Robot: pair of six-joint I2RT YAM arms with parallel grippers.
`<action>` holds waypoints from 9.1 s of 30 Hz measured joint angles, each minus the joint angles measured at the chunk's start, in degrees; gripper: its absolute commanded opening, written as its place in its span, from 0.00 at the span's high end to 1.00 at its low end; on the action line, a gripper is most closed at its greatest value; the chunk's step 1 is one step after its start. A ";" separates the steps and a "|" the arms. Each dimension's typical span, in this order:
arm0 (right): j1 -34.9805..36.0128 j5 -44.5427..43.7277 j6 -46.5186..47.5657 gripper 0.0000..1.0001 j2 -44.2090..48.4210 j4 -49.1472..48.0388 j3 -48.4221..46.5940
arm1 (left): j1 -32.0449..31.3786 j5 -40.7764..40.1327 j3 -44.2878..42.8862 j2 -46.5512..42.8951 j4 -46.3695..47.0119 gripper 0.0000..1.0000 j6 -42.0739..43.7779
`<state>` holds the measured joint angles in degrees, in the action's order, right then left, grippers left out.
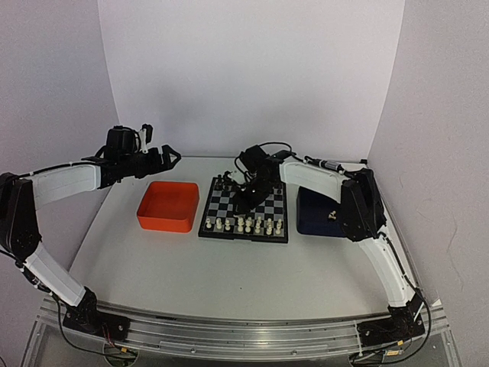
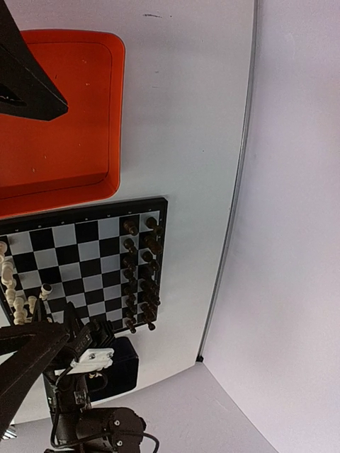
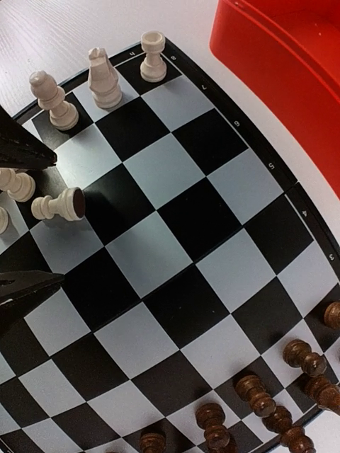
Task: Set up the chess pieces on the board
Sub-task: Pick up the chess piece from the chessboard, then place the chess piece on the chessboard, then pick up the chess piece from the storage box.
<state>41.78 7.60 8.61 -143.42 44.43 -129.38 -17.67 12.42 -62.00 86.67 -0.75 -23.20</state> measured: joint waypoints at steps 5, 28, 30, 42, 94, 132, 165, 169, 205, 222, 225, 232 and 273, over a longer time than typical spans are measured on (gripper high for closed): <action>0.16 0.14 0.73 0.55 -1.01 -0.07 -0.46 | 0.00 -0.02 0.27 0.00 0.76 0.00 -0.64; 1.66 -4.52 3.75 1.00 -3.70 -0.49 -7.60 | 0.00 1.85 0.66 -0.61 0.84 0.00 -0.74; 1.62 -4.90 3.15 1.00 -3.42 -1.02 -8.22 | 0.00 3.76 0.66 -1.10 0.92 0.00 -0.55; -2.26 7.27 -24.45 1.00 20.41 -10.90 10.74 | -1.07 34.57 0.52 -1.49 5.93 0.05 3.09; 0.79 -8.42 -85.71 0.95 31.19 -74.67 42.03 | -18.78 4.97 -4.44 20.31 55.38 0.81 -13.86; -13.68 -11.98 -55.64 0.10 50.78 -44.34 60.13 | -13.51 12.79 -49.37 26.27 -31.67 1.00 6.01; -12.17 -36.44 -21.91 0.07 60.85 -31.83 65.70 | -18.53 8.62 -74.62 56.39 -74.36 0.96 9.81; -12.17 -36.46 -21.89 0.07 60.85 -31.81 65.73 | -18.53 8.63 -74.62 57.09 -74.36 0.94 9.81; -12.17 -37.26 -22.14 0.06 60.85 -31.44 67.63 | -19.04 11.43 -74.71 57.09 -74.34 0.84 9.89; -12.17 -37.60 -22.39 0.05 60.87 -31.44 67.71 | -19.10 11.43 -74.79 57.35 -74.34 0.81 9.90; -12.17 -37.59 -22.41 0.05 60.87 -31.44 67.71 | -19.13 11.41 -75.26 58.19 -74.34 0.75 9.89; -12.17 -37.40 -22.52 0.02 60.87 -31.42 67.71 | -19.15 10.07 -78.84 59.04 -71.48 0.47 9.21; -25.84 -17.76 -49.33 0.44 24.60 1.88 36.64 | -8.51 -17.15 -33.66 22.82 -13.20 0.00 3.68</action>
<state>15.94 -10.16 -40.72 -118.82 46.31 -92.74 -26.18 -4.73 -95.66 109.49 -13.94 -19.52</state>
